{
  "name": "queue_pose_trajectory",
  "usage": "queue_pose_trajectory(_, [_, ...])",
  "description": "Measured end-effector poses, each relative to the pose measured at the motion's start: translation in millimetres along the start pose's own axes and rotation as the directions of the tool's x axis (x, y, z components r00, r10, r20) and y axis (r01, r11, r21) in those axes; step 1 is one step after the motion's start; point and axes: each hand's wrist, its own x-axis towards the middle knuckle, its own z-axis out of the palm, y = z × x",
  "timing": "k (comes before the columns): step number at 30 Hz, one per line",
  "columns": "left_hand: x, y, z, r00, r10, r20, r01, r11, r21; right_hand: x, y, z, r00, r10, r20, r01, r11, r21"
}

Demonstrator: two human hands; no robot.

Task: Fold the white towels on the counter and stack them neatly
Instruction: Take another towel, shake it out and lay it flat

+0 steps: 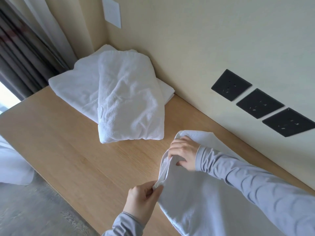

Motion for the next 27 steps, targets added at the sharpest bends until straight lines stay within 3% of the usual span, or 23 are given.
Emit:
queue_pose_trajectory(4, [0.8,-8.9,0.0,0.999,0.046,-0.003,-0.045,0.997,0.065,5.0,10.7,-3.6,0.985,0.035,0.170,-0.005,0.985,-0.174])
queue_pose_trajectory(12, [1.0,-8.6,3.6,0.997,0.063,-0.035,-0.061,0.997,0.053,14.2,8.2,-3.6,0.974,0.018,0.227,0.022,0.985,-0.173])
queue_pose_trajectory(21, [0.8,-13.0,-1.0,0.996,0.075,-0.038,-0.071,0.992,0.100,4.9,-2.9,-1.1,0.981,0.003,0.193,-0.019,0.997,0.080])
queue_pose_trajectory(27, [-2.0,-10.8,-0.3,0.994,0.096,-0.046,-0.089,0.987,0.135,-3.1,-8.4,-0.1,0.982,-0.015,0.191,0.007,0.999,0.041])
